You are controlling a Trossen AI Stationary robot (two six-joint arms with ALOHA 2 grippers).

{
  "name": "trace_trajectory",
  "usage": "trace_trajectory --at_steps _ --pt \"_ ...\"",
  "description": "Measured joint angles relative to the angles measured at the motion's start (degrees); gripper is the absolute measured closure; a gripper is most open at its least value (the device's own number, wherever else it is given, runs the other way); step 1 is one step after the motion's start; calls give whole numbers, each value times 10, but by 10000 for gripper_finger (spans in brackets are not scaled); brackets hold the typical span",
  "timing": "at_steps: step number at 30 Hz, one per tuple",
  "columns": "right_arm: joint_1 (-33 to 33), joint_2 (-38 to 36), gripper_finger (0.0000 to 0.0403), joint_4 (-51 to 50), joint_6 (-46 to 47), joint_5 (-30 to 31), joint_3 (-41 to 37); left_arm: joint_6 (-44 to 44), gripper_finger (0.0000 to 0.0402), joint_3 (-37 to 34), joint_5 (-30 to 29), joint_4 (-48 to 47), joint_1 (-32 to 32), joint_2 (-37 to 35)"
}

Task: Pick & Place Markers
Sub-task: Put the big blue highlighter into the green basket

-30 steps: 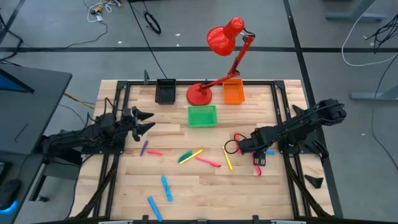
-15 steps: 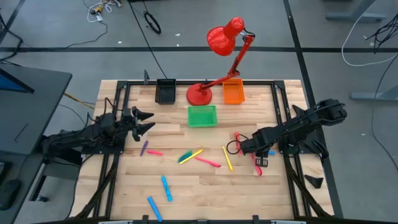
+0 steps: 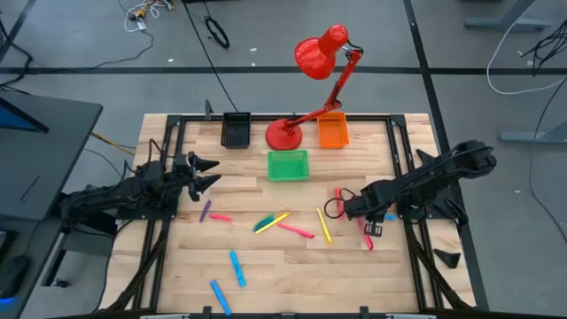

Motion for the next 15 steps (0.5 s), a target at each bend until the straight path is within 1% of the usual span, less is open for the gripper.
trace_trajectory --at_steps 7,15 --pt "0 -32 352 -65 16 -1 58 0 106 0 0 0 0 0" --pt "0 -36 353 -150 14 -4 154 0 106 0 0 0 0 0"
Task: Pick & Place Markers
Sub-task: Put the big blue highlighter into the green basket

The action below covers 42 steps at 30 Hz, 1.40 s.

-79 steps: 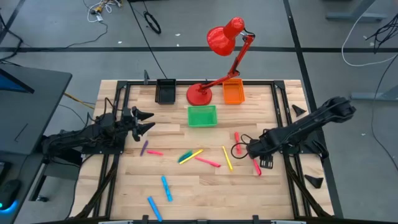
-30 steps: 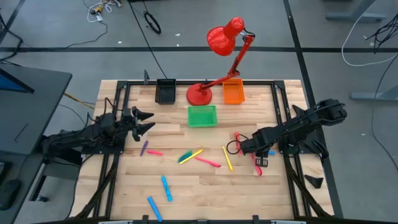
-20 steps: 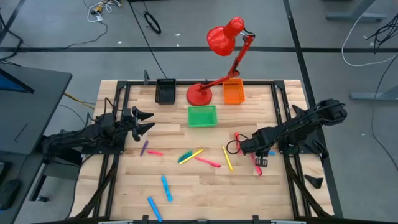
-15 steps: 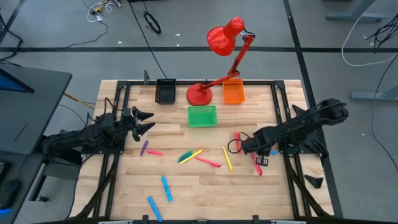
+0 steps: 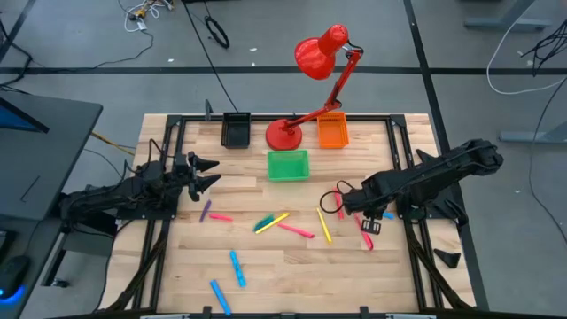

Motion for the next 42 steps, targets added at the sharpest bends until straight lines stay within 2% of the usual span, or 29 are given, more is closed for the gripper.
trace_trajectory --at_steps 11,18,27,42 --pt "0 0 353 -93 0 0 137 0 106 0 0 0 0 0" --pt "0 0 352 -115 0 0 195 0 106 0 0 0 0 0" --pt "-11 0 352 -114 -18 8 203 0 106 0 0 0 0 0" --pt "-122 54 352 -95 -140 12 203 0 106 0 0 0 0 0"
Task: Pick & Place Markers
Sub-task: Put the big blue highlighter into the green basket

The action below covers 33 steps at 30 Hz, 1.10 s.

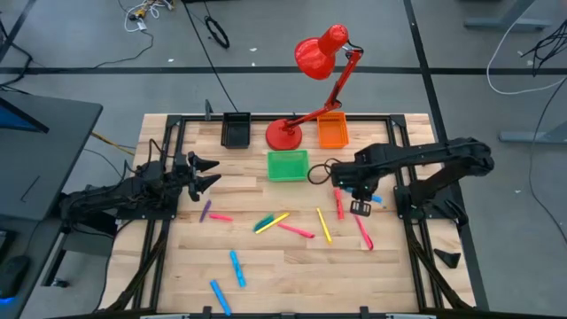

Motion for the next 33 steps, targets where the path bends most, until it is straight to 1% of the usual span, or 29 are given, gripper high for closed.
trace_trajectory --at_steps 4,8,16,19,25,33 --pt "-28 20 352 17 -39 8 3 0 106 0 0 0 0 0" --pt "-51 49 352 18 -68 8 33 0 106 0 0 0 0 0" --pt "-91 128 353 12 -142 10 142 0 106 0 0 0 0 0" --pt "-104 159 353 8 -167 23 187 0 106 0 0 0 0 0" --pt "-134 219 353 -2 -220 32 273 0 106 0 0 0 0 0" --pt "-166 291 353 -10 -281 39 363 0 106 0 0 0 0 0"
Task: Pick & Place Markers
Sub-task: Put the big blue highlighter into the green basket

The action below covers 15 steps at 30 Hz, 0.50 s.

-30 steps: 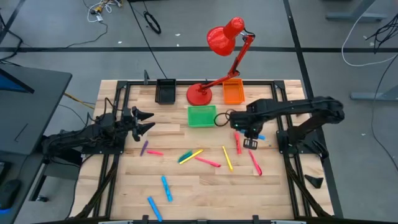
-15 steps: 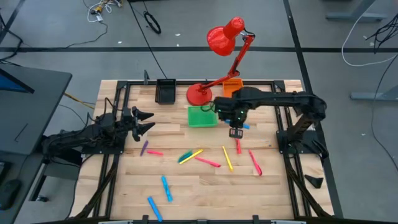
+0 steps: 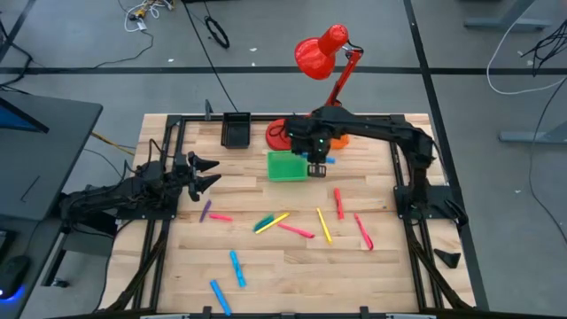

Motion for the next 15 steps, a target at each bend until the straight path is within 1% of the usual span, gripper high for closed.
trace_trajectory --at_steps 2,7,10,15 --pt "-5 20 353 -4 -15 3 25 0 106 0 0 0 0 0" --pt "-13 77 353 -25 -48 33 97 0 106 0 0 0 0 0" --pt "-16 107 353 -29 -66 40 137 0 106 0 0 0 0 0" --pt "-20 145 353 -28 -95 42 181 0 106 0 0 0 0 0"
